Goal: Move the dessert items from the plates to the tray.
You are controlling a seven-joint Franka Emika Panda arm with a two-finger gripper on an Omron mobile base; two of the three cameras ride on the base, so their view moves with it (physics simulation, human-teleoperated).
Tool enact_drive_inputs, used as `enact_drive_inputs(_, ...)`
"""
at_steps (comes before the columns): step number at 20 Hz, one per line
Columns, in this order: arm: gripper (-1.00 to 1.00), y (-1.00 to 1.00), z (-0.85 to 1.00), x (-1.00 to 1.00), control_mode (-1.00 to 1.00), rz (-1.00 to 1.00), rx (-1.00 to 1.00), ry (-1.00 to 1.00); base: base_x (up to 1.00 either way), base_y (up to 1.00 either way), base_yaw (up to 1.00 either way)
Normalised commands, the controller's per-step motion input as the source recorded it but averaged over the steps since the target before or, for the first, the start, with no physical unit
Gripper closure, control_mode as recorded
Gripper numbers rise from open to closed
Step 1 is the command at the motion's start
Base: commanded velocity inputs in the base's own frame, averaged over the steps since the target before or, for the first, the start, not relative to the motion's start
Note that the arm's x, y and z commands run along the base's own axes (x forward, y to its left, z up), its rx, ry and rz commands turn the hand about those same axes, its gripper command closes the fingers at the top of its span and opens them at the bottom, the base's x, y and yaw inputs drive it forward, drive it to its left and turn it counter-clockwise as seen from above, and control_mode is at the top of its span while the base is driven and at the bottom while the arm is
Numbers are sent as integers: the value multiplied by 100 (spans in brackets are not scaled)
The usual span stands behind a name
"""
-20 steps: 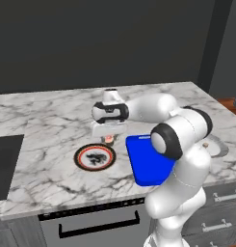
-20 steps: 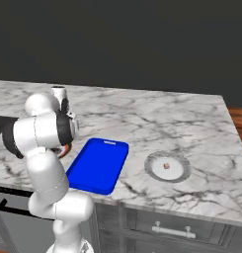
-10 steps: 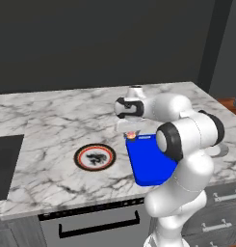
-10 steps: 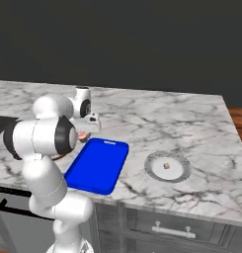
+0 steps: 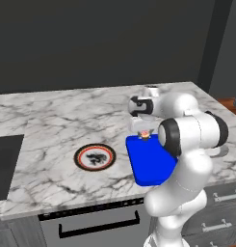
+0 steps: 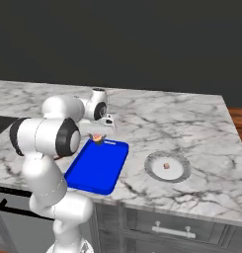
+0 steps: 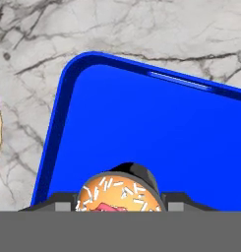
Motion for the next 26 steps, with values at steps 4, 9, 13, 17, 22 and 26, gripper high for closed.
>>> enact_drive_inputs(4, 100, -25, -38, 7, -100, 0, 0, 0, 0, 0, 0)
enact_drive_inputs(9, 100, -14, -40, 1, -100, 0, 0, 0, 0, 0, 0)
enact_drive_inputs(13, 100, -13, -26, 0, -100, 0, 0, 0, 0, 0, 0)
enact_drive_inputs(17, 100, -14, -3, 0, -100, 0, 0, 0, 0, 0, 0)
enact_drive_inputs(22, 100, -6, -17, 0, -100, 0, 0, 0, 0, 0, 0)
enact_drive_inputs(26, 100, -6, -16, 0, -100, 0, 0, 0, 0, 0, 0)
